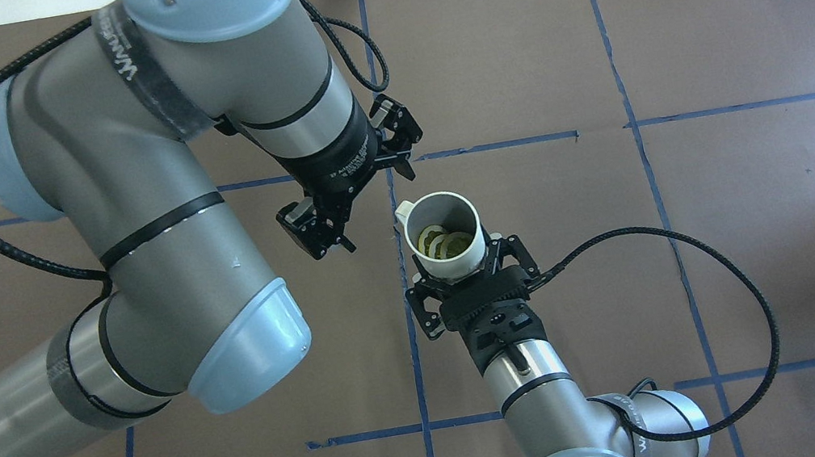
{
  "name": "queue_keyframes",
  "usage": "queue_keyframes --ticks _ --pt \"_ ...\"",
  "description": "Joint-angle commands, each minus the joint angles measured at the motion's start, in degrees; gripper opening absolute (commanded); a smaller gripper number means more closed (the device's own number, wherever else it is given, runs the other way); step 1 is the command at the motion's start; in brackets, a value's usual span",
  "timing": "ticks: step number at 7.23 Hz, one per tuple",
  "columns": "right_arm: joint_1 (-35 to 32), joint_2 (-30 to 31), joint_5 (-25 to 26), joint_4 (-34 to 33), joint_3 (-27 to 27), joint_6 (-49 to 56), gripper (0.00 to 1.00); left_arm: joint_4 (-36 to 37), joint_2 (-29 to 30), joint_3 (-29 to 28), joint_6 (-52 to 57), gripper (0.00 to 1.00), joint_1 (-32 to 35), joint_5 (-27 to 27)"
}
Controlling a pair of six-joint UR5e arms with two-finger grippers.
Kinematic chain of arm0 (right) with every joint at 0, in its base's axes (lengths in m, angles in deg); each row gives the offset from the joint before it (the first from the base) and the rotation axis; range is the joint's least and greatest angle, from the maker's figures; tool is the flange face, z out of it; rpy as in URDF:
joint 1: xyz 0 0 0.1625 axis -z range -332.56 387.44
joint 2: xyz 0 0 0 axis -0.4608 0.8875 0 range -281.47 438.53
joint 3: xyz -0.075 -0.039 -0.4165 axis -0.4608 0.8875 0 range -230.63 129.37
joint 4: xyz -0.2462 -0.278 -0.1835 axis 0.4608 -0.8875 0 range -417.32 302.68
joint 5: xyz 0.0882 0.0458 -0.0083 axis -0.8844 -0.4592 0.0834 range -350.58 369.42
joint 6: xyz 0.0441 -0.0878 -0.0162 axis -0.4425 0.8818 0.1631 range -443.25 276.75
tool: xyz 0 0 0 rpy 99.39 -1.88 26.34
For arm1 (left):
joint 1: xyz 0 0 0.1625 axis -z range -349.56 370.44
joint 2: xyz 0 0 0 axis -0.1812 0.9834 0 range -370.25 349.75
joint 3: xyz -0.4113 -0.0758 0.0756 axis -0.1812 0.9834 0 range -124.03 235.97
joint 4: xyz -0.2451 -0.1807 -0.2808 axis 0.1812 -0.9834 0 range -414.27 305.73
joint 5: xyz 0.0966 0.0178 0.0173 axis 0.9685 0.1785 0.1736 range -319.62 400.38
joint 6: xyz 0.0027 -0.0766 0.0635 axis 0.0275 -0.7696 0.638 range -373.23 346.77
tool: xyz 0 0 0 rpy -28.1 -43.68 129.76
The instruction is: Left arm hands cup to right arm to dump lemon
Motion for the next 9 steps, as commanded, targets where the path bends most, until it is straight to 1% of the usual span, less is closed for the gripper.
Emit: queue_keyframes --ticks 1,2,3,4,5,6,7,8,9 --pt "-0.45 7.97 0.99 11.55 -2.71 -0.33 0.03 0.03 -2.31 1.34 1.56 1.00 1.42 0.07" --pt "-0.89 13.85 0.64 21.99 -2.81 -0.25 0.00 -0.06 -2.85 1.34 1.57 1.00 1.42 0.15" --pt "-2.46 18.69 -0.32 26.27 -3.25 -0.16 0.00 -0.06 -3.55 1.34 1.65 1.00 1.42 1.46" --pt "-4.30 24.57 -1.38 26.66 -4.30 -0.33 0.00 -0.14 -4.51 1.34 1.74 1.00 1.42 1.73" --pt "-5.37 32.11 -1.39 27.19 -5.79 -1.21 0.00 -0.14 -4.87 1.34 2.70 1.00 1.33 2.52" --pt "-5.64 41.67 -1.65 35.02 -5.37 -3.65 0.00 -0.23 -5.48 1.34 2.80 1.00 1.33 2.62" --pt "-6.42 48.03 -2.95 42.41 -4.67 -5.50 0.00 -0.32 -5.57 1.34 2.80 1.00 1.33 2.53" --pt "-7.56 49.92 -3.93 45.10 -2.83 -6.74 0.00 -0.41 -5.66 1.25 2.89 1.00 1.33 2.62" --pt "-8.18 49.85 -4.28 57.91 5.63 -7.97 0.00 -0.49 -6.27 1.34 3.32 1.00 1.33 2.62"
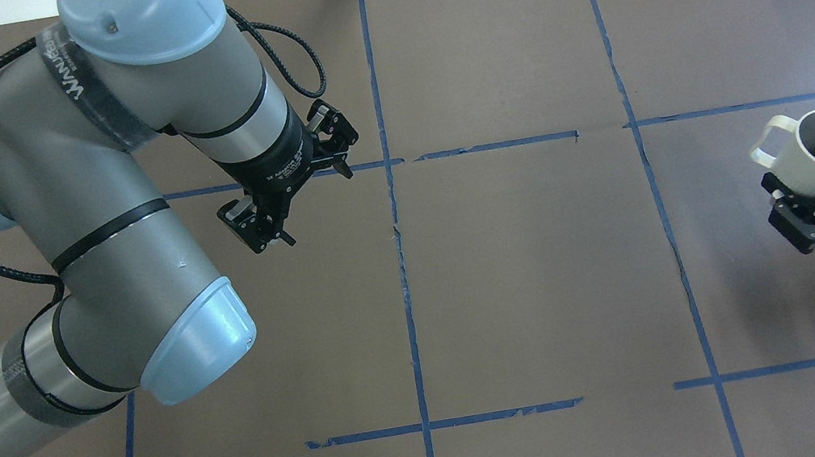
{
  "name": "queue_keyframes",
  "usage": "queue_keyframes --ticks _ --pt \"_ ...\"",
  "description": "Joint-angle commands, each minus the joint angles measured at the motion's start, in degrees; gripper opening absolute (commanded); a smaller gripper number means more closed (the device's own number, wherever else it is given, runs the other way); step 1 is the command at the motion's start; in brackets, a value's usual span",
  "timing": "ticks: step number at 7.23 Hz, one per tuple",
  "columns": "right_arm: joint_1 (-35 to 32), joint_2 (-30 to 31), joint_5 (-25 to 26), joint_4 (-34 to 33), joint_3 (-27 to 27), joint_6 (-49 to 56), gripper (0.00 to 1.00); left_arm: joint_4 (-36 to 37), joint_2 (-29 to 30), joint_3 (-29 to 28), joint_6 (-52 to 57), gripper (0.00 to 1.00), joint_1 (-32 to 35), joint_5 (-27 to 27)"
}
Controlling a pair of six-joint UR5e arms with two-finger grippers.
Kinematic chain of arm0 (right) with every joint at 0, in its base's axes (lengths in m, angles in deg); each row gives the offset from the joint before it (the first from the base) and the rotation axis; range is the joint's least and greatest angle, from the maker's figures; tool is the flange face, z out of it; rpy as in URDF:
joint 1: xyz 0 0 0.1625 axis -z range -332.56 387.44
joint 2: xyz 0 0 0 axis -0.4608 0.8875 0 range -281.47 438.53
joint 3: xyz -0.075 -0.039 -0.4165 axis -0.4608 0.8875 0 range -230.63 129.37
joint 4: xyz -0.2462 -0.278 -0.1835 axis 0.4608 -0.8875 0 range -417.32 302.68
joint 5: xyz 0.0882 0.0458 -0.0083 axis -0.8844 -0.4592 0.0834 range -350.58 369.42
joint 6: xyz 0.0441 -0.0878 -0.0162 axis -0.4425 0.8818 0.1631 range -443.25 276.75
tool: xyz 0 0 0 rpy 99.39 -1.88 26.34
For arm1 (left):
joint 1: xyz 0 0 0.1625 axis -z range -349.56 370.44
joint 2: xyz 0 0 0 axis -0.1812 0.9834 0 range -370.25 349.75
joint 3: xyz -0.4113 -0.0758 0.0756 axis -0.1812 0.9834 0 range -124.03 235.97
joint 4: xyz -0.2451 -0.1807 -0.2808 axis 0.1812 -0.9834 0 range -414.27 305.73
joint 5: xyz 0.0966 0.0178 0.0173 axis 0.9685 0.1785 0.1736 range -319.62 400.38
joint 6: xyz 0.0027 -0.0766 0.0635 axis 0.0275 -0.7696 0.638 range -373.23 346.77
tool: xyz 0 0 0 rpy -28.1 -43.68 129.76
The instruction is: Left arm hands cup to right arm to dump lemon
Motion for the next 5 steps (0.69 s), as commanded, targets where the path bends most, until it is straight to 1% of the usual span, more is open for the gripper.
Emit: queue_keyframes --ticks 1,2,3,4,5 --pt "-7.33 1.35 -9.90 24.04 16.76 -1.77 0.00 -0.11 -0.71 -0.06 1.51 1.00 0.00 0.04" --pt "-18.45 -0.22 -23.39 27.39 22.08 -2.64 0.00 -0.11 -0.71 -0.06 1.52 1.00 -0.09 0.30" --pt "-24.65 -0.50 -31.53 27.85 22.39 -11.87 0.00 -0.11 -0.53 -0.06 1.52 1.00 -0.27 0.30" --pt "-28.36 -0.50 -36.49 28.55 22.57 -19.54 0.00 -0.11 -0.53 -0.06 1.52 1.00 -0.27 0.39" --pt "-29.27 -0.41 -37.58 30.39 22.66 -26.57 0.00 -0.20 -0.45 -0.06 1.61 1.00 -0.27 1.17"
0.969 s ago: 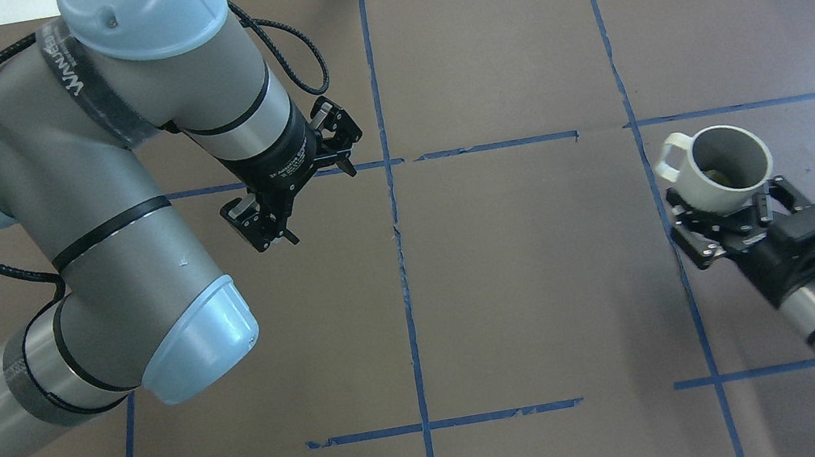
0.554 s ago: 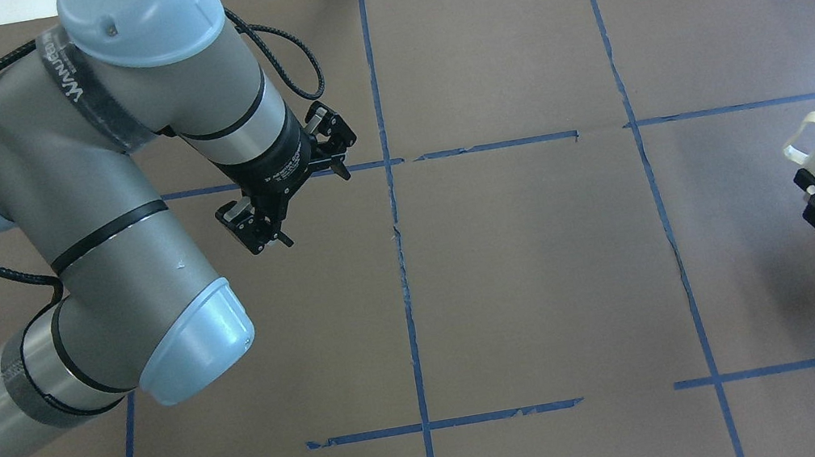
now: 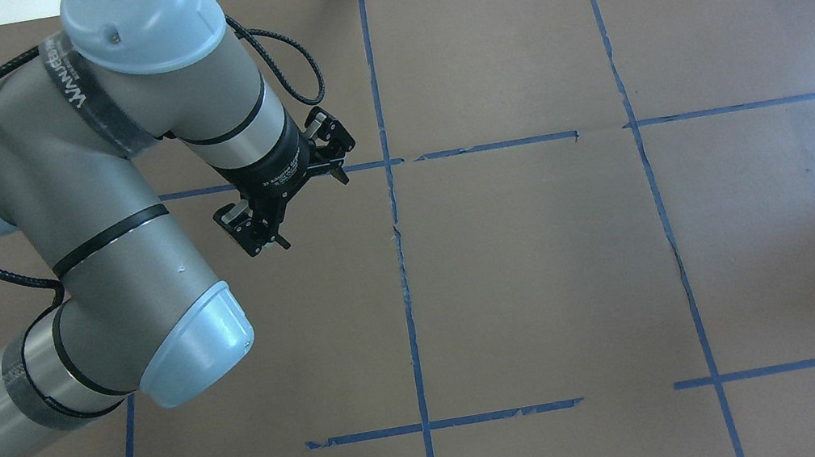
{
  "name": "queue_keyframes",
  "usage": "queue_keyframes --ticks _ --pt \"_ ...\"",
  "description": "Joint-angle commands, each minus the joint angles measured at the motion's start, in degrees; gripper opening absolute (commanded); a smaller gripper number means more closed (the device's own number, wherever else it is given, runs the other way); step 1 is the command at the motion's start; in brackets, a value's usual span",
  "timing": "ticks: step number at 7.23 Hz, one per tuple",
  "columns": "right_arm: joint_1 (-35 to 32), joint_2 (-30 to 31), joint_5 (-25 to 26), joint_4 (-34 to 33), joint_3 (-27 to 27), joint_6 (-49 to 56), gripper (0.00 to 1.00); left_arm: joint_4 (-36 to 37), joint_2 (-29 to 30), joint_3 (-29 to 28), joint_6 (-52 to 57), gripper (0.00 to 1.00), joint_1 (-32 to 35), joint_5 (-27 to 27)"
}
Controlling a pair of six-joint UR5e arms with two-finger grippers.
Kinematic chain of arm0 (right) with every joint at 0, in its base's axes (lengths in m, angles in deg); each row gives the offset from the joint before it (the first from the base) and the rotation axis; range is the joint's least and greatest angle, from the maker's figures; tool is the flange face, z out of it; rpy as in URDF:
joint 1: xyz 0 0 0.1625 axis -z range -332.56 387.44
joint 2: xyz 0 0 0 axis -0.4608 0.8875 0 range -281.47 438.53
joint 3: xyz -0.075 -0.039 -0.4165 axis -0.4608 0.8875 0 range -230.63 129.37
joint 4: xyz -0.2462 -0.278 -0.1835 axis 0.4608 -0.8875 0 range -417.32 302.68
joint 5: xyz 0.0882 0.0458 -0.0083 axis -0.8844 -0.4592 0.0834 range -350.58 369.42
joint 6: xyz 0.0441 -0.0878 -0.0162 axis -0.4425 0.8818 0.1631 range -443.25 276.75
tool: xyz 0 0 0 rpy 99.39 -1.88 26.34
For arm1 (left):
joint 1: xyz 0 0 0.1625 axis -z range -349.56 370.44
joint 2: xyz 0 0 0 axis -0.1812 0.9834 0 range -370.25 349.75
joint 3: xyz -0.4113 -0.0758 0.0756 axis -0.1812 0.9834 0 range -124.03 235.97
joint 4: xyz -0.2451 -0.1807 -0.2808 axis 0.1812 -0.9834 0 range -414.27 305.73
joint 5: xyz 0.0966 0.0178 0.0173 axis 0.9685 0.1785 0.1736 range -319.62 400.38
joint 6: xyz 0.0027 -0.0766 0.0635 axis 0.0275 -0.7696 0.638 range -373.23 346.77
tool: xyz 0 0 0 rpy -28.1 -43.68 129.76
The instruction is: Left arm hands cup to right arm to dump lemon
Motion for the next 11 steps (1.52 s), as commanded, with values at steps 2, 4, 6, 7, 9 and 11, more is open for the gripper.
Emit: queue_keyframes --ticks 2,4,6,7,9,11 --pt "-4.82 0.07 -4.16 13.20 5.84 -20.53 0.00 -0.07 0.00 0.00 0.08 1.00 -0.04 0.64" --pt "-7.63 -0.90 -4.25 14.82 7.90 -27.80 0.00 -0.07 -0.09 0.08 0.08 1.00 -0.04 1.25" --pt "-9.39 -1.60 -4.25 16.49 8.16 -34.14 0.00 -0.07 -0.09 0.08 0.08 1.00 -0.04 1.35" --pt "-10.01 -2.04 -4.25 17.02 8.25 -39.40 0.00 0.02 -0.01 0.26 0.08 1.00 -0.04 1.35" --pt "-10.37 -3.44 -4.25 21.48 11.74 -46.17 0.00 0.11 -0.09 0.87 0.08 1.00 0.05 1.43" --pt "-10.72 -5.64 -3.99 26.22 15.44 -58.10 0.00 0.11 -0.09 0.96 0.08 1.00 0.05 1.43"
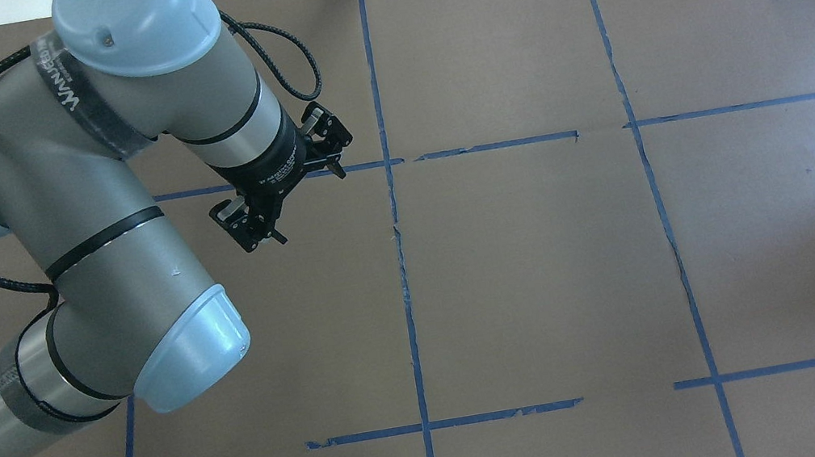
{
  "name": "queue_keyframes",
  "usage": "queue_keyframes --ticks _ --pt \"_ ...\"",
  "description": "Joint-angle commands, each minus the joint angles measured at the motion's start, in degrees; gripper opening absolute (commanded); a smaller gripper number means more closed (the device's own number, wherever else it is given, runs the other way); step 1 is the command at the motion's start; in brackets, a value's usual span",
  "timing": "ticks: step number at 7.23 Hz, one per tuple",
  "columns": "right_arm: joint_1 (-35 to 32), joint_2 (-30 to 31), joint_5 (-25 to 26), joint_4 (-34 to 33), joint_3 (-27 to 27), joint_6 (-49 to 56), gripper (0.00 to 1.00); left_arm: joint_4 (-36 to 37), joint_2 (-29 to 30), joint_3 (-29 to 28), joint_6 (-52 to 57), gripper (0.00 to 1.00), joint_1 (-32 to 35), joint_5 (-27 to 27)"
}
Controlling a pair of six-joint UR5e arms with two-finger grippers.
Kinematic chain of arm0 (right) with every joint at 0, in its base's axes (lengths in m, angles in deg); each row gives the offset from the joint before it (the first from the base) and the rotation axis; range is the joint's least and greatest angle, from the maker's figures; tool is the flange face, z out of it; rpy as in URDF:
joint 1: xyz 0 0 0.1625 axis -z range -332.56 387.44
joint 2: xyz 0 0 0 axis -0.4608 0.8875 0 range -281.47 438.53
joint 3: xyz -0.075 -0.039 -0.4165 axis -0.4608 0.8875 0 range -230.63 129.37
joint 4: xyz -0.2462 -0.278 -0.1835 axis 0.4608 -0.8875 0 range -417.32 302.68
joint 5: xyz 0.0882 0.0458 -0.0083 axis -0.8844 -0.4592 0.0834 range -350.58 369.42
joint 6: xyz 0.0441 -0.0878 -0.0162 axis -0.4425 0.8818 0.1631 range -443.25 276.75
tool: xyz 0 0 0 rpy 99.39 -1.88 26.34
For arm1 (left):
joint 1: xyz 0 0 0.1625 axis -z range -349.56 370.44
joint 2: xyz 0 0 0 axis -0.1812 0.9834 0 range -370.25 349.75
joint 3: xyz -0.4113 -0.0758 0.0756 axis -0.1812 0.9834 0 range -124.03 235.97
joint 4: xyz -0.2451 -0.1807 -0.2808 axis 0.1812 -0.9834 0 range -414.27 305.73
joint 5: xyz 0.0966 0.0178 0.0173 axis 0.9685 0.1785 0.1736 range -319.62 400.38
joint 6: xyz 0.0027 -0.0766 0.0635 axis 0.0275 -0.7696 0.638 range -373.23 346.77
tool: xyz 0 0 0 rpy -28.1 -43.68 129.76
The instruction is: Left arm hands cup to right arm to dump lemon
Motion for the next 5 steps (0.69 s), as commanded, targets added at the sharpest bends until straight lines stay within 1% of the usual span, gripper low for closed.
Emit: queue_keyframes --ticks 1,3,4,5 --pt "-0.68 -1.40 0.29 3.55 2.09 -13.43 0.00 0.01 0.03 0.10 0.00 1.00 -0.08 0.01" --pt "-1.74 -1.31 0.46 5.04 2.79 -24.94 0.01 -0.07 0.03 0.10 0.00 1.00 -0.08 0.01" --pt "-2.44 -1.31 0.64 7.05 3.92 -28.13 0.02 -0.07 -0.05 0.01 0.09 1.00 -0.08 0.27" --pt "-3.05 -1.31 0.99 7.60 3.94 -30.77 0.03 -0.07 -0.32 0.01 0.70 1.00 -0.08 1.14"
